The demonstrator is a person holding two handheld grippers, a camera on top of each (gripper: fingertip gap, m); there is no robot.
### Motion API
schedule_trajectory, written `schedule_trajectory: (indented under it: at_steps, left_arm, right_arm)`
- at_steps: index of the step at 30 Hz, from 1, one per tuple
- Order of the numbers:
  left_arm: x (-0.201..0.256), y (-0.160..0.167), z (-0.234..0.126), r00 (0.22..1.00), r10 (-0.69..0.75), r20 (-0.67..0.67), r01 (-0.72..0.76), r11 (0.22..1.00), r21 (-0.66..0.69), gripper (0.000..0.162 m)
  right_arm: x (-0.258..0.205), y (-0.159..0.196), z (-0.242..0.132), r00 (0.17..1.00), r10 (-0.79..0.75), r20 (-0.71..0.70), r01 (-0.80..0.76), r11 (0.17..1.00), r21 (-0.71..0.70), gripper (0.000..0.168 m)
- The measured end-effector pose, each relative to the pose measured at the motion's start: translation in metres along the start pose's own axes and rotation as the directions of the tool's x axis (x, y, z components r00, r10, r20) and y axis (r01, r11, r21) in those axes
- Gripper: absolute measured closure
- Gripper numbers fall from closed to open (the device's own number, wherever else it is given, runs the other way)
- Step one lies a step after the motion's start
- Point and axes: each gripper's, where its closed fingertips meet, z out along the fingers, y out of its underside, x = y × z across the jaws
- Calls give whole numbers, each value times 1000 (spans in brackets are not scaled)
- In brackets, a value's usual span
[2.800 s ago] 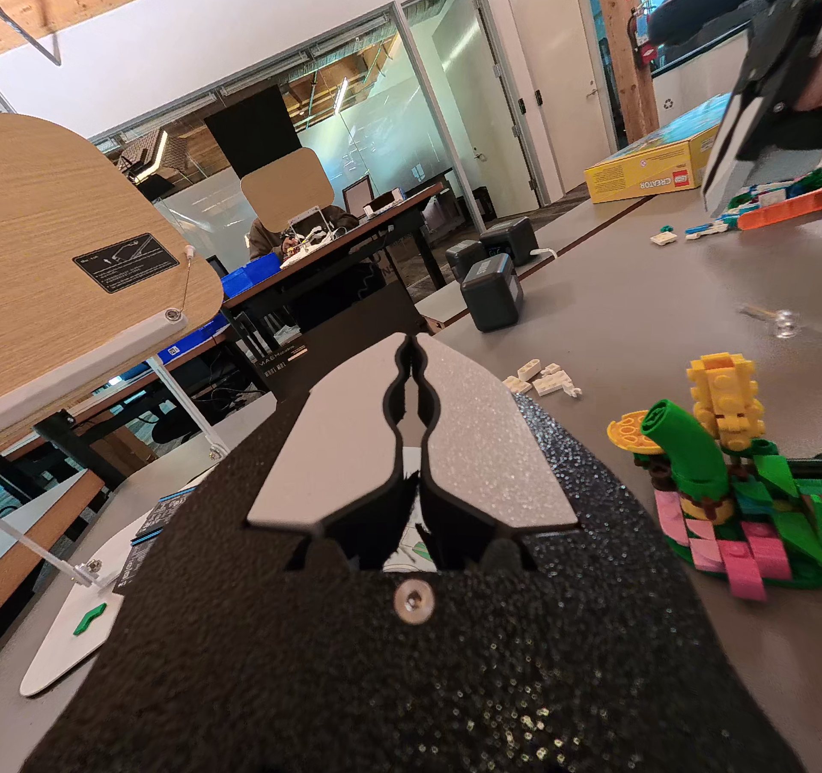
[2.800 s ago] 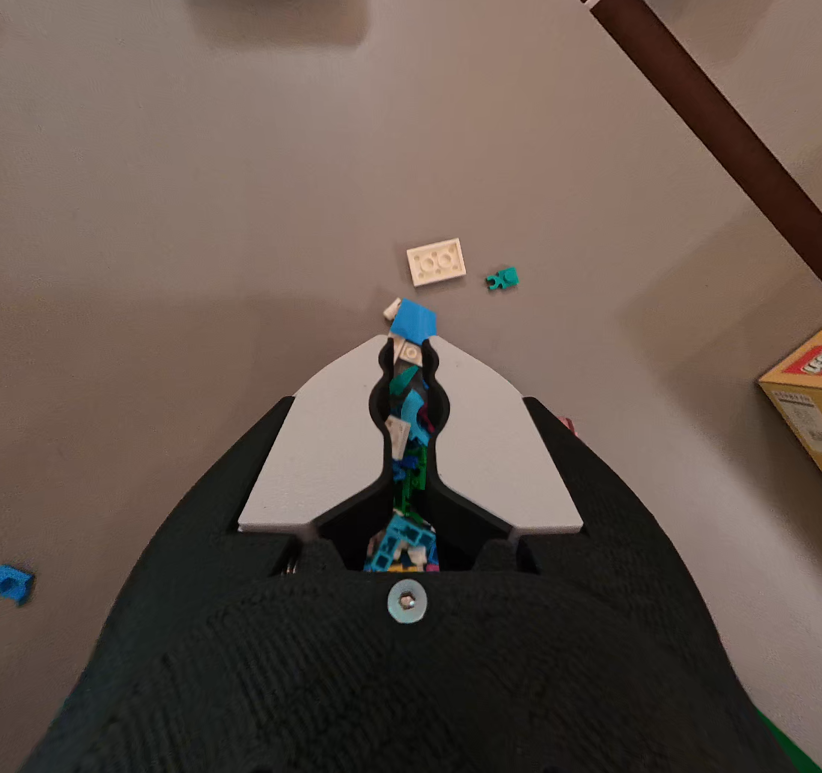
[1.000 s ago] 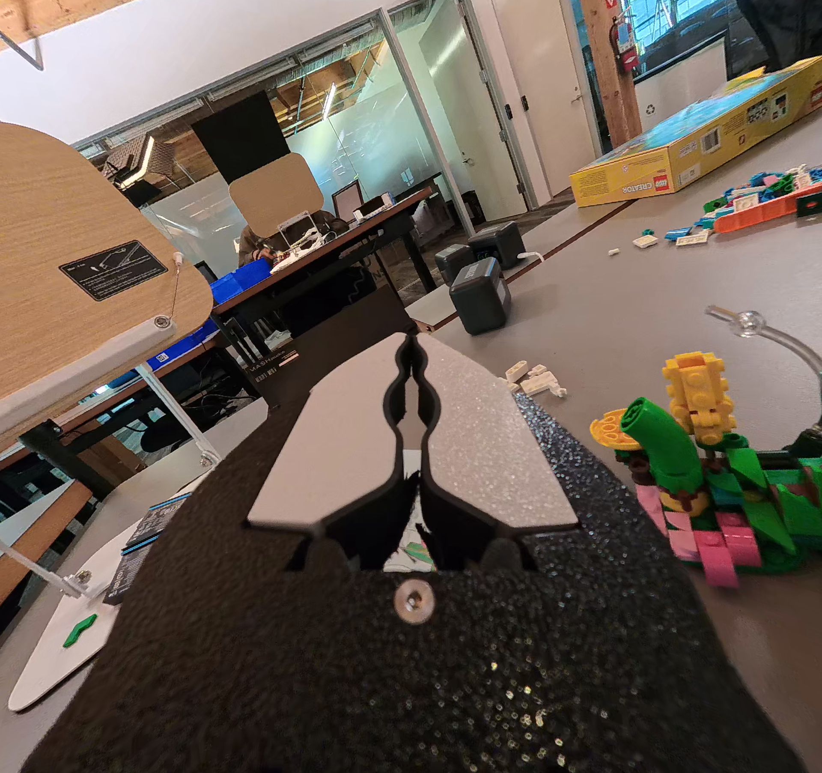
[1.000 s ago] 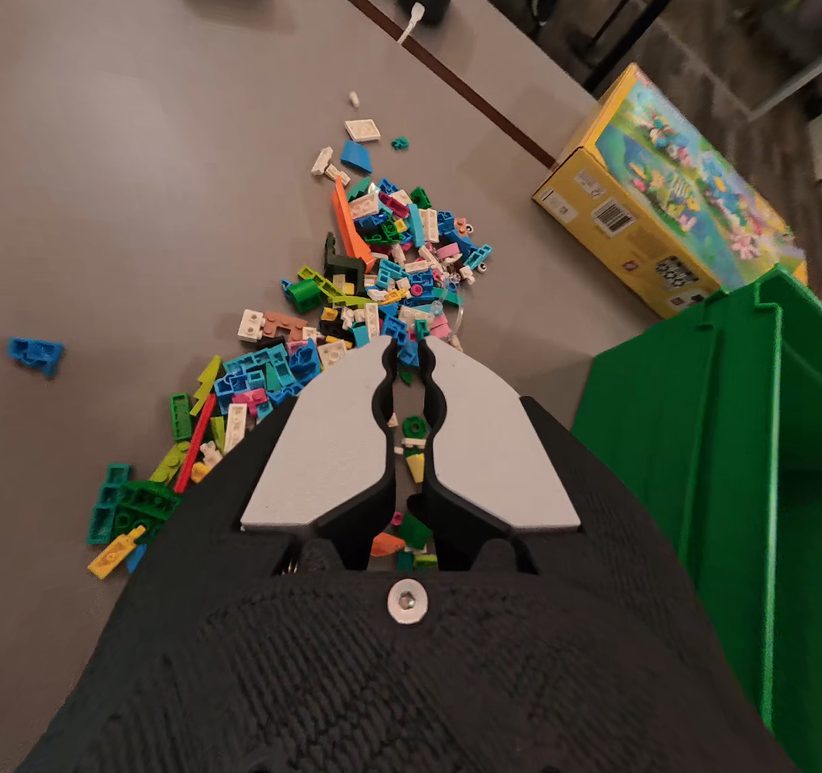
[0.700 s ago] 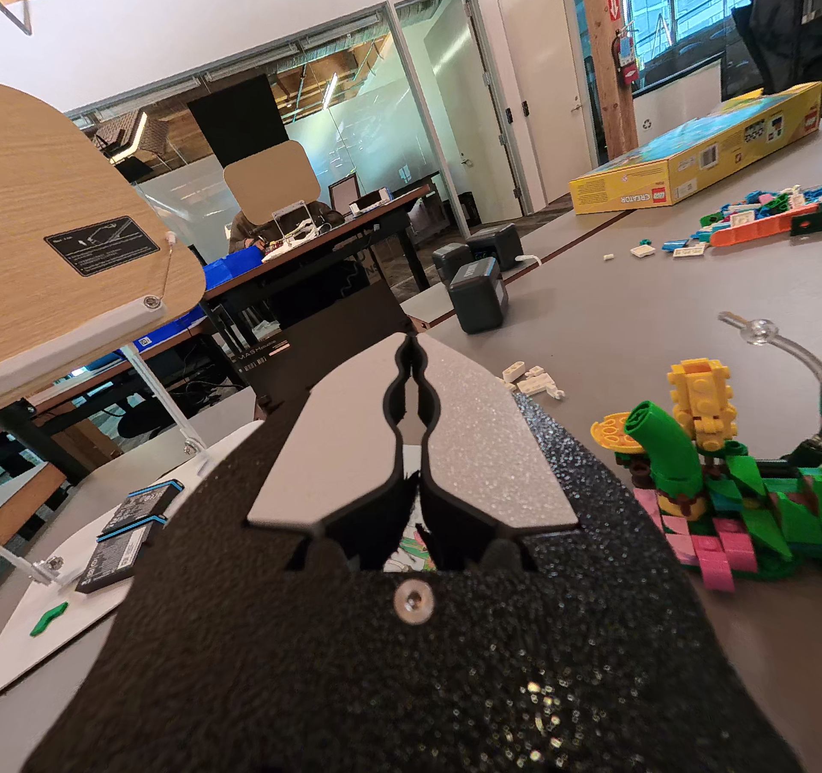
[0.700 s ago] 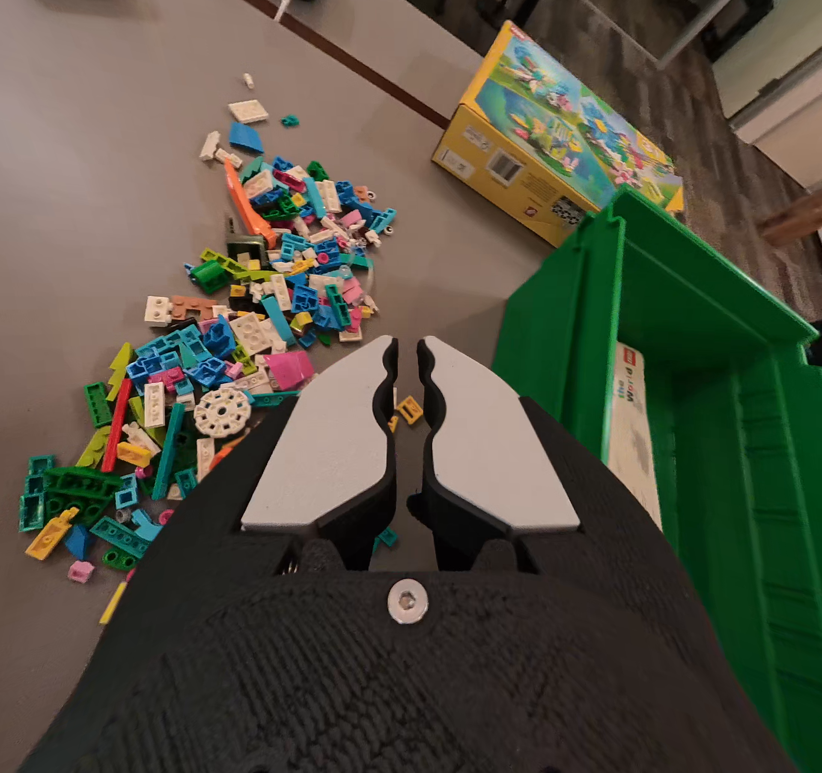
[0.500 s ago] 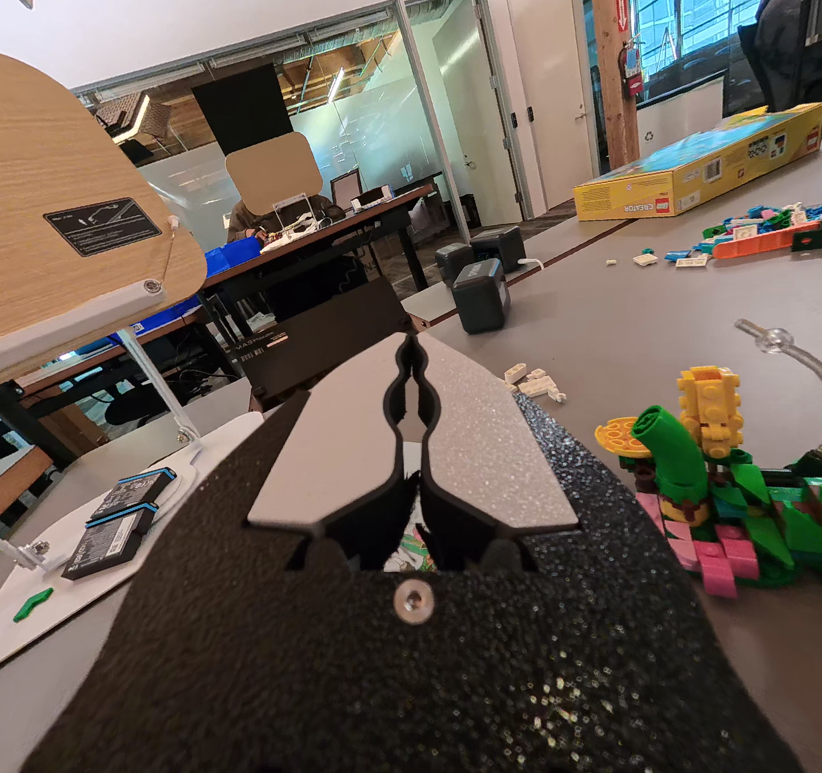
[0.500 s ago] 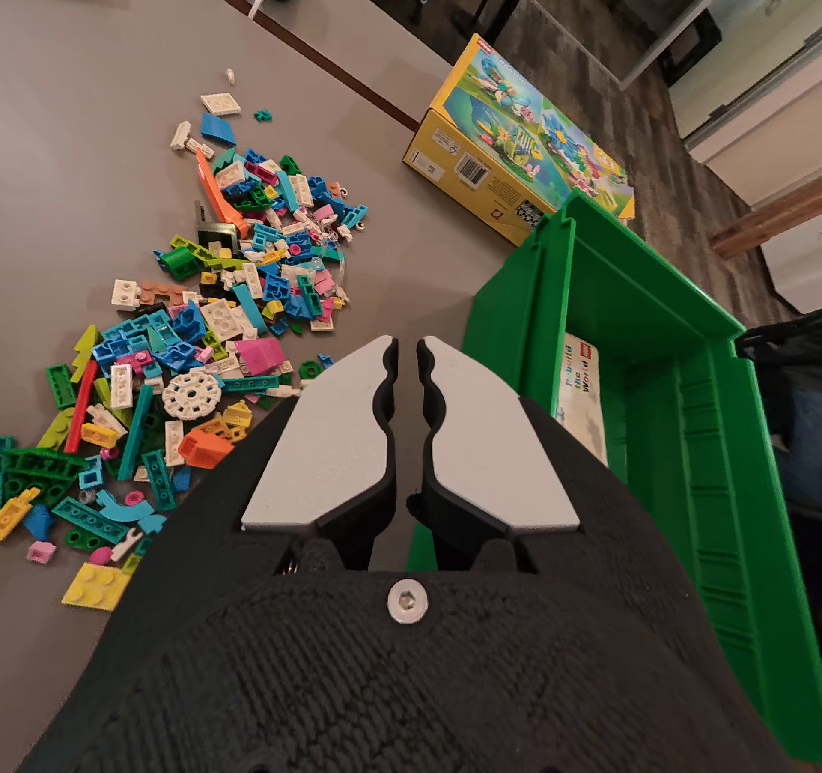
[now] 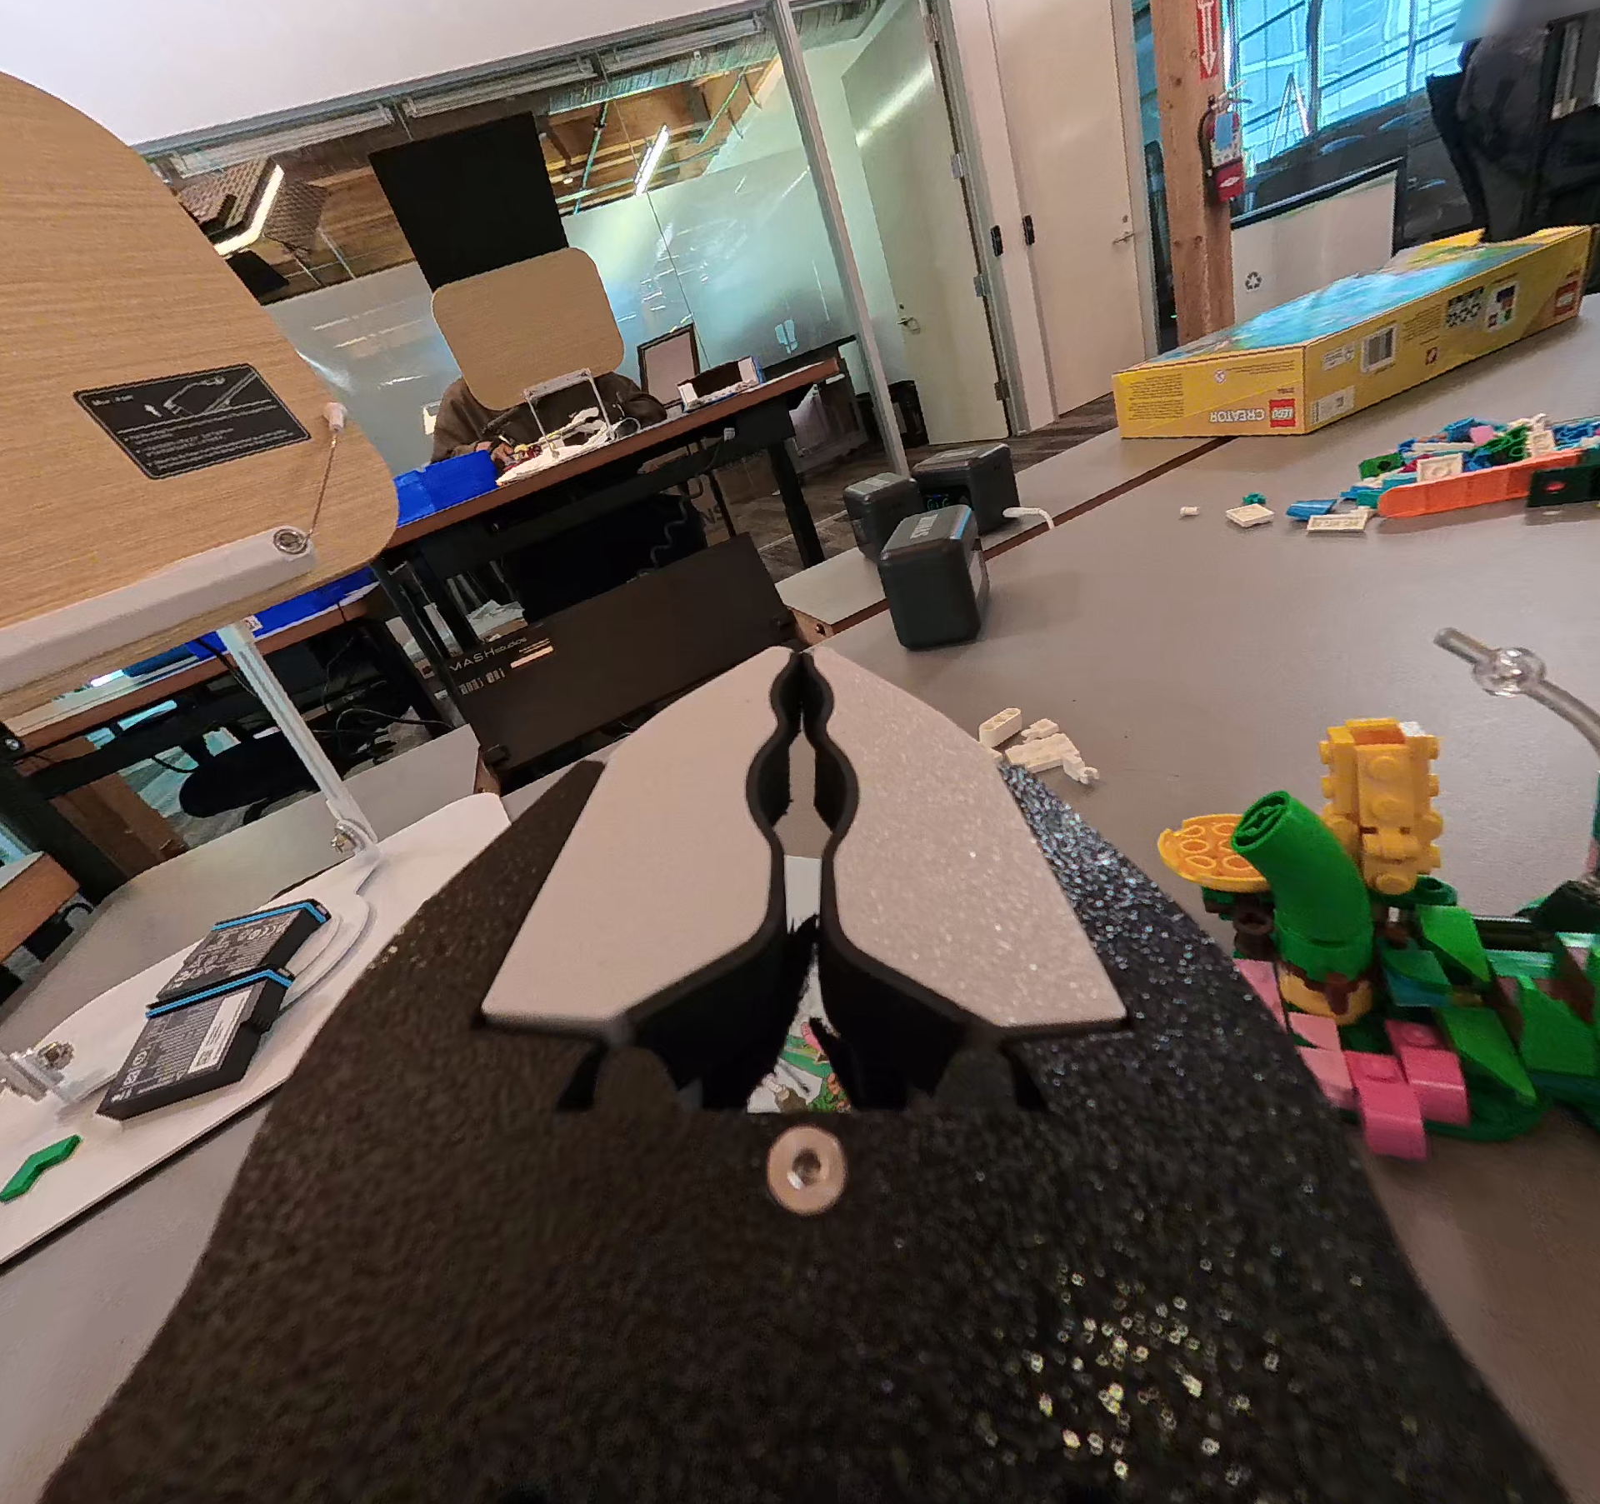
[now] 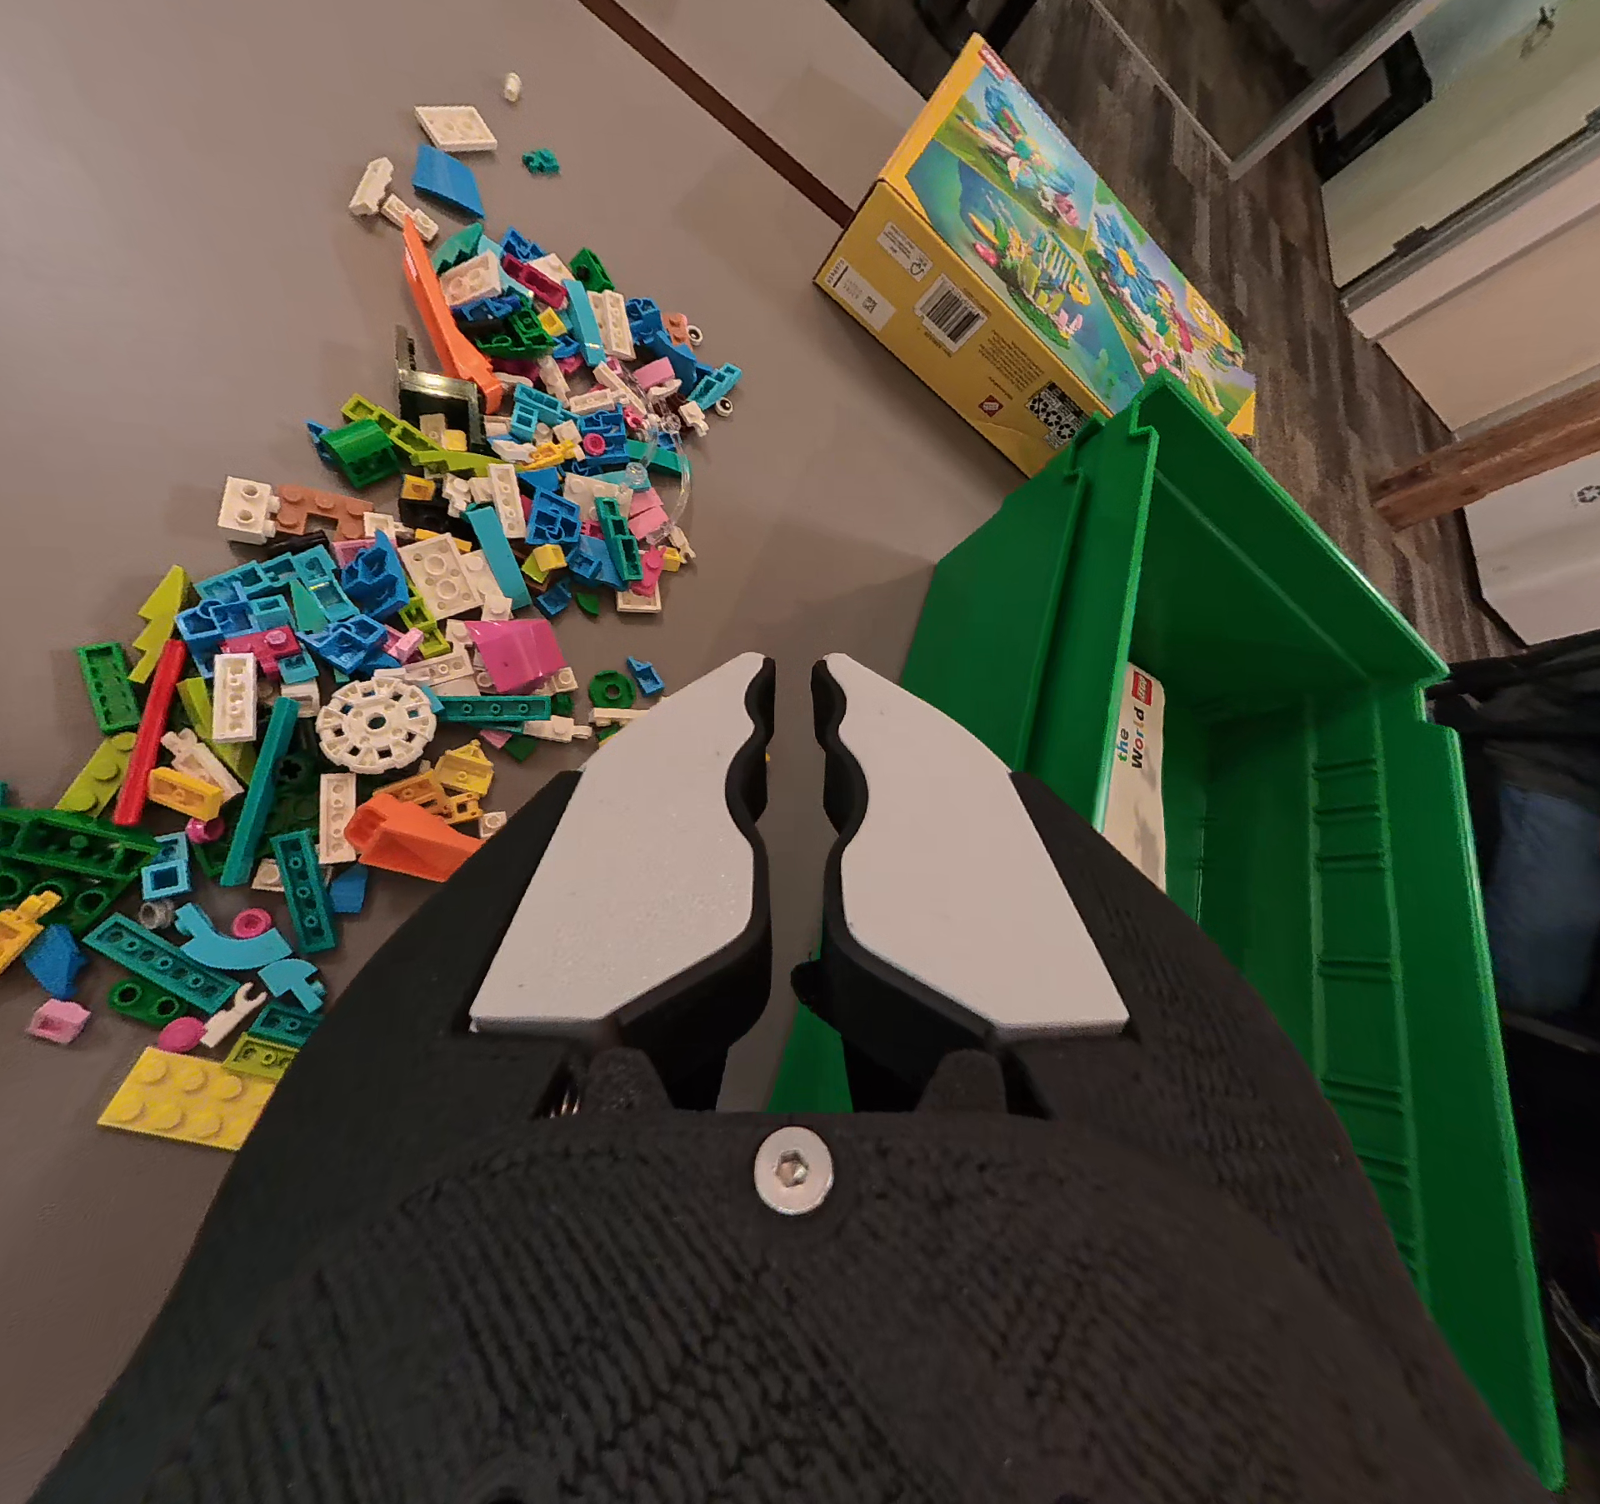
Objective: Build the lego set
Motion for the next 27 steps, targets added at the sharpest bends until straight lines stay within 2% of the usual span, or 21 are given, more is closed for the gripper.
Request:
schedule_trajectory:
  at_steps: [1, 12, 19, 24, 27]
  left_arm:
    - [1, 0, 0, 1000, 1, -3, -1, 1000, 0, 162]
    - [3, 0, 1, 1000, 13, -18, -13, 1000, -2, 162]
    - [1, -1, 0, 1000, 20, -8, -20, 1000, 11, 162]
    - [1, -2, 0, 1000, 24, -7, -24, 1000, 17, 162]
    - [2, -2, 0, 1000, 28, -11, -28, 999, 15, 162]
  right_arm:
    - [-1, -1, 0, 1000, -4, 3, 4, 1000, 0, 161]
    - [-16, -2, 6, 998, -44, 46, 44, 999, -15, 161]
    - [-34, 2, 6, 986, -80, 148, 85, 996, -33, 167]
    - [-60, 9, 4, 944, -210, 254, 224, 974, -28, 166]
    - [-68, 10, 6, 933, -231, 277, 251, 967, -40, 167]
